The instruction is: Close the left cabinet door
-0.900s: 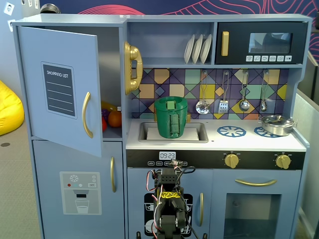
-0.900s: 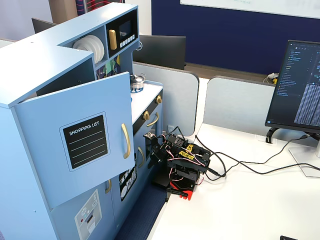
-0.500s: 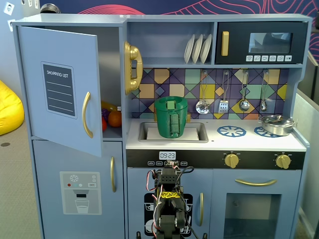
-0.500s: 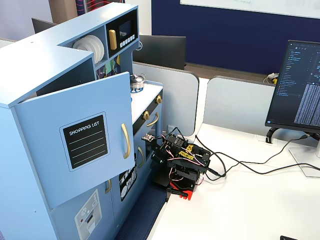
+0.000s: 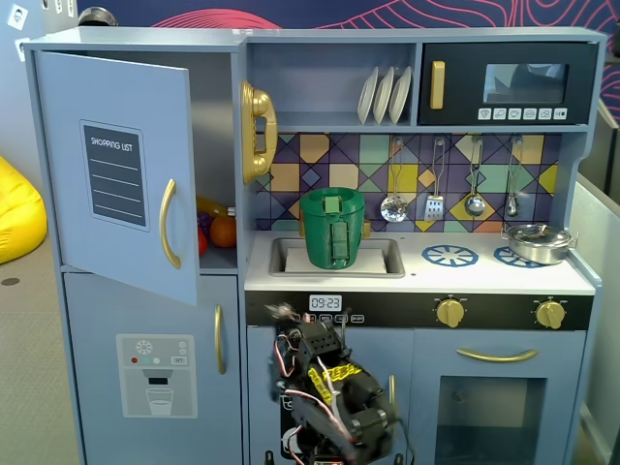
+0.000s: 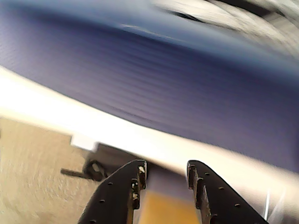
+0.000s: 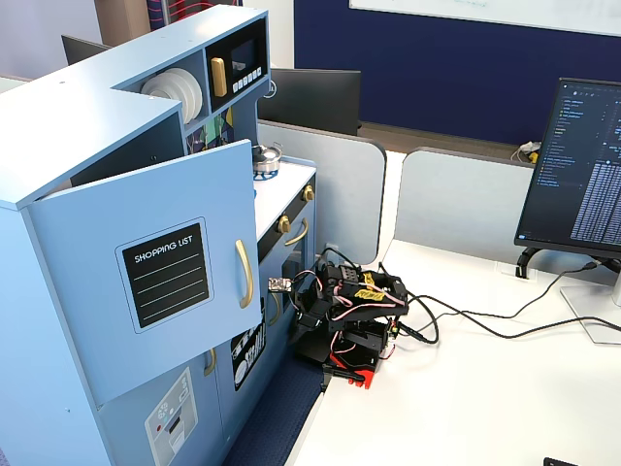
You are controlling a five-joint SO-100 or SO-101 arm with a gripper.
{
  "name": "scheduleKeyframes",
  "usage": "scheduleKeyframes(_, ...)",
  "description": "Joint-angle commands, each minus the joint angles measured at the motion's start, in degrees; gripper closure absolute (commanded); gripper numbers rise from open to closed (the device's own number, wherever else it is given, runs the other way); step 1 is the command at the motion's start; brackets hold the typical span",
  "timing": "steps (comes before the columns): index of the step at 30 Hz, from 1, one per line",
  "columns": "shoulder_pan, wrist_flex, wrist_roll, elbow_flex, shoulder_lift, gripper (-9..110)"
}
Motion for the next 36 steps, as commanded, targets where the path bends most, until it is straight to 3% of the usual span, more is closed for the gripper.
scheduleKeyframes(1, -18.19, -7.47, -0.26, -10.72, -2.72, 102)
scheduleKeyframes(6, -33.49, -15.64, -4.22, -19.78, -8.00, 102)
scheduleKeyframes(15, -43.95, -22.59, -6.59, -42.63, -24.87, 102)
scheduleKeyframes(23, -36.04, -22.15, -5.98, -59.33, -38.76, 102)
scheduleKeyframes(36, -26.46, -24.70, -10.28, -60.64, -42.10, 102)
